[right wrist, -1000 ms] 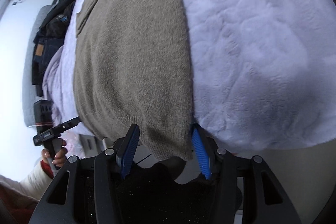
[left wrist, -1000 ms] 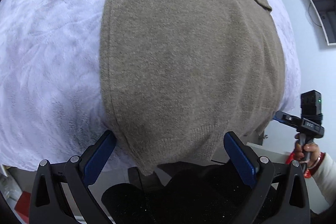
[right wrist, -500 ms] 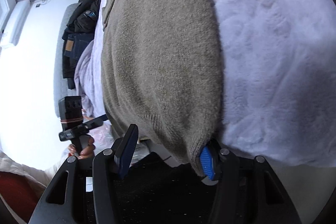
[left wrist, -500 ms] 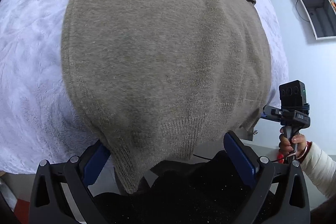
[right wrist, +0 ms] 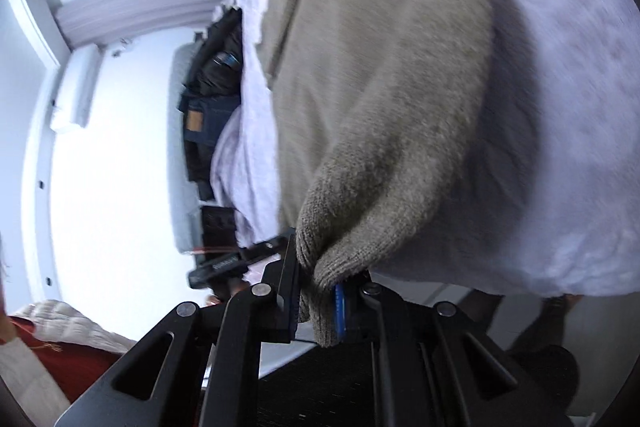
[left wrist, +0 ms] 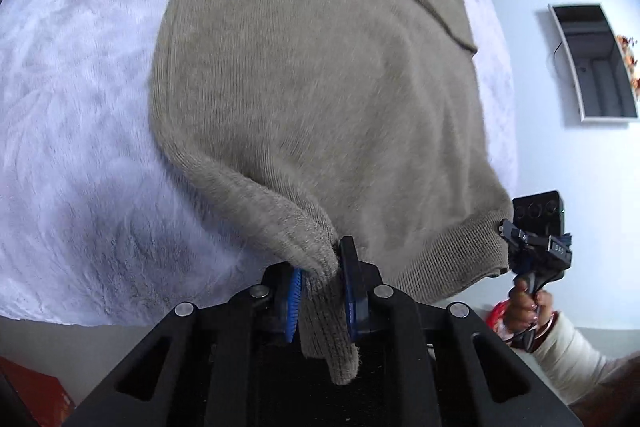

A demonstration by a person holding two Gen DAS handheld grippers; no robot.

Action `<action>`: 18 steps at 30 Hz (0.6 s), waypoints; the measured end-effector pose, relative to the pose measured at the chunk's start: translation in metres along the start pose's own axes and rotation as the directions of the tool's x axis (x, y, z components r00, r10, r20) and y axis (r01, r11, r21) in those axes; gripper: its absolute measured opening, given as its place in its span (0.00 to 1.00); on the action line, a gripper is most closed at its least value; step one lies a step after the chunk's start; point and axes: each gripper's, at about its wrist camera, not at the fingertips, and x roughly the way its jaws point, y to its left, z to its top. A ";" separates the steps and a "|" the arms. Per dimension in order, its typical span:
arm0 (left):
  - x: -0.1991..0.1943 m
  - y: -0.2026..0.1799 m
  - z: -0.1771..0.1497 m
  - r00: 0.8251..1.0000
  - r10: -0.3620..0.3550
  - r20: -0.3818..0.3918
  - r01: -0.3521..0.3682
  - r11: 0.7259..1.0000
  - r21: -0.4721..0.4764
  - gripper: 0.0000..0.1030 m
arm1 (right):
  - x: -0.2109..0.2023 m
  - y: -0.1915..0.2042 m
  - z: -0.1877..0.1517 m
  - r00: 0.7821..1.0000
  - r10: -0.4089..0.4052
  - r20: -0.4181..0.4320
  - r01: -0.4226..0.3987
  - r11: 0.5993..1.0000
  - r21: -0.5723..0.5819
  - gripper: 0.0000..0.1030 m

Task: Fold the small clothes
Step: 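Lift the hem with both tools and fold it toward the collar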

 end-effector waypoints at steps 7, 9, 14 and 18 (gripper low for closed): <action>-0.035 0.001 0.046 0.990 -0.123 0.072 0.123 0.992 0.002 0.18 | 0.001 0.036 0.024 0.994 0.072 0.080 -0.071 0.997 -0.013 0.14; -0.037 -0.007 0.061 0.992 -0.104 0.070 0.101 0.994 0.041 0.18 | 0.002 0.048 0.032 0.992 0.074 0.102 -0.071 0.997 -0.026 0.14; -0.024 0.003 0.064 0.991 -0.087 -0.101 0.094 0.993 0.072 0.19 | 0.000 0.058 0.047 0.996 0.018 0.092 -0.014 0.999 -0.044 0.14; -0.013 0.019 0.053 0.975 -0.065 -0.213 0.073 0.997 0.030 0.69 | 0.002 0.052 0.042 0.998 -0.010 0.054 0.011 1.000 -0.012 0.14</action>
